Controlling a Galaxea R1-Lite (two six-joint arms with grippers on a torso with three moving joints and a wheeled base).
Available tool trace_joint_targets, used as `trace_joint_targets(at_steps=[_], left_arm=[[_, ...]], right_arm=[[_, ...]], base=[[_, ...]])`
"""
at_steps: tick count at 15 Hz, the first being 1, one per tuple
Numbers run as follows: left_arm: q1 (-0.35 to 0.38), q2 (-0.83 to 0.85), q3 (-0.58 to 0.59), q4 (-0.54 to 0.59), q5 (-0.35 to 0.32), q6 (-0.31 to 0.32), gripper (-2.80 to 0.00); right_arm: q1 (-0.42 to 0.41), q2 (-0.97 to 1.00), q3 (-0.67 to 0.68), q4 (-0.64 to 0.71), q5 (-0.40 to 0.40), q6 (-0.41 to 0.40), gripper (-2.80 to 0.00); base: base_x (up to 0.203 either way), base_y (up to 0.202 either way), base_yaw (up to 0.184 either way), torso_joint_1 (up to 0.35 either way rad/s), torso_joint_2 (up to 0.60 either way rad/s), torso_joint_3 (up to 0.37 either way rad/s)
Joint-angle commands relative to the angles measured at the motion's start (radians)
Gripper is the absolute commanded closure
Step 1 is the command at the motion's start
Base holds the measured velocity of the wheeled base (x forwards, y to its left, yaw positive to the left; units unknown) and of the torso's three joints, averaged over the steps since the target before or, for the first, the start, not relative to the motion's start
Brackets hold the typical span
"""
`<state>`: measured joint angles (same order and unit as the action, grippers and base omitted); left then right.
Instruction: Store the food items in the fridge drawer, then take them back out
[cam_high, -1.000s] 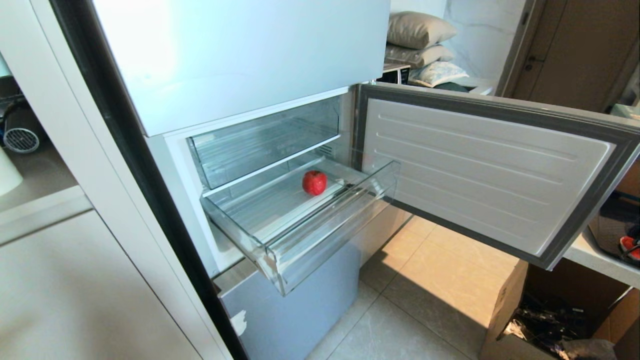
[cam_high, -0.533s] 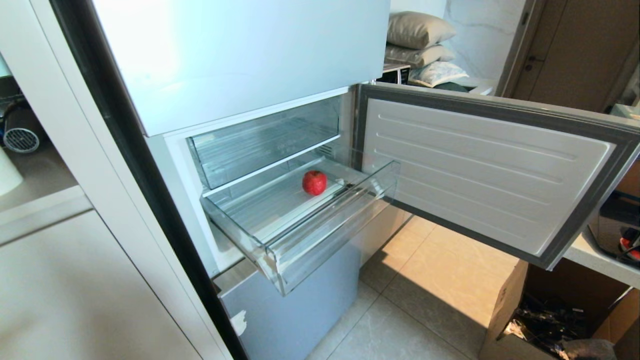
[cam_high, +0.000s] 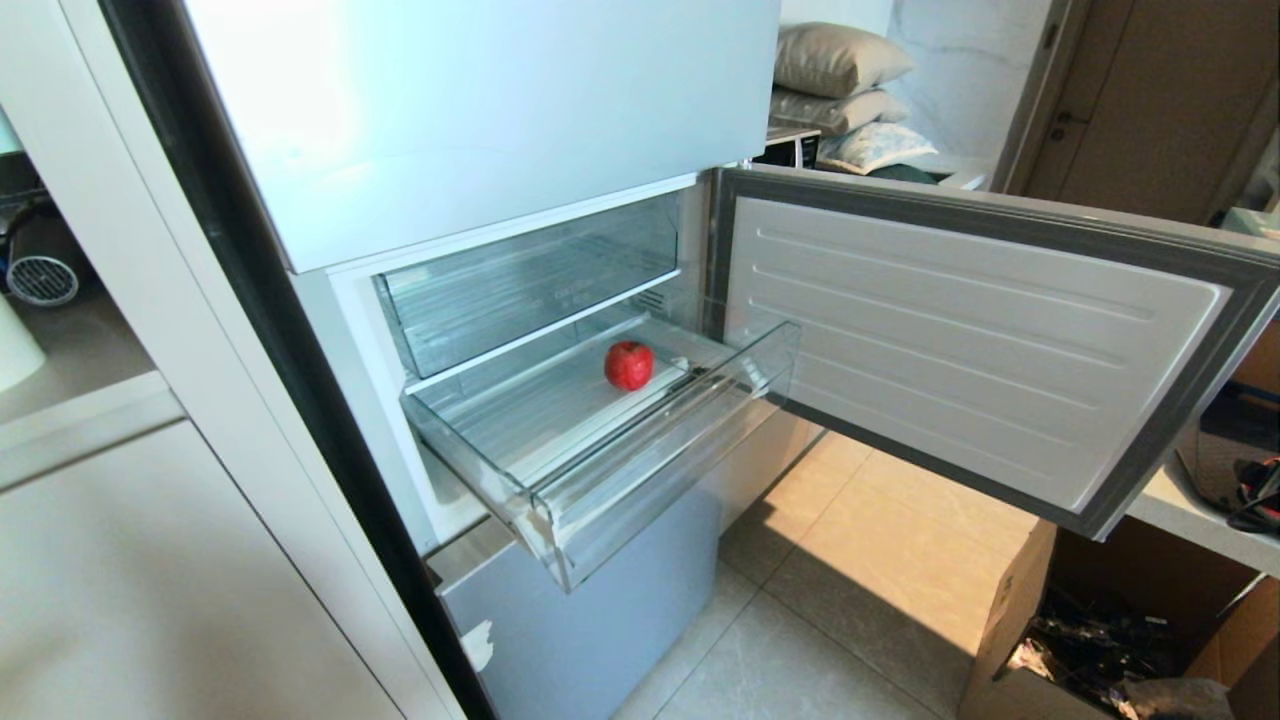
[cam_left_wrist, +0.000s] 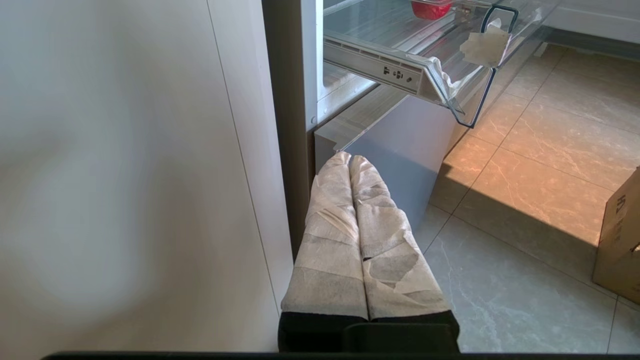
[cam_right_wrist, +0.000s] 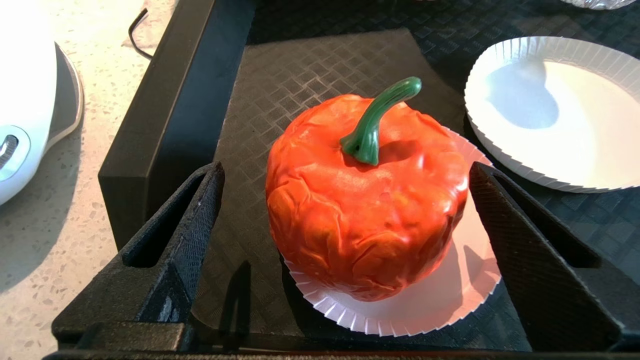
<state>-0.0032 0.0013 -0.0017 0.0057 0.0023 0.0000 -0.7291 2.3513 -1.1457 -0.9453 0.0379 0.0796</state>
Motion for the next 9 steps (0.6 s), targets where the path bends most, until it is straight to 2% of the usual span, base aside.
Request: trace_joint_targets(at_steps=[1,2,3,4,9], left_arm=[[0.000,0.000,0.000,0.000,0.001,0.000,0.00],[0.000,0.000,0.000,0.000,-0.001,0.000,0.00],[0.000,0.000,0.000,0.000,0.001,0.000,0.00],[0.000,0.000,0.000,0.000,0.000,0.000,0.00],[0.000,0.000,0.000,0.000,0.001,0.000,0.00]], right_arm=[[0.001,0.003,-0.001,-0.006,0.001,0.000,-2.80],[0.001,0.005,-0.006,-0.006,0.000,0.000,-2.80],[0.001,0.013,-0.015,-0.006,0.000,0.000,-0.57],[-0.001,0.017,-0.019,-0.006,0.000,0.000,0.00],[-0.005,0.014,-0.022,-0.004,0.000,0.001,0.00]], base=[[0.000,0.000,0.000,0.000,0.00,0.000],[0.000,0.000,0.000,0.000,0.00,0.000],[0.000,0.000,0.000,0.000,0.00,0.000],[0.000,0.000,0.000,0.000,0.00,0.000],[0.000,0.000,0.000,0.000,0.00,0.000]])
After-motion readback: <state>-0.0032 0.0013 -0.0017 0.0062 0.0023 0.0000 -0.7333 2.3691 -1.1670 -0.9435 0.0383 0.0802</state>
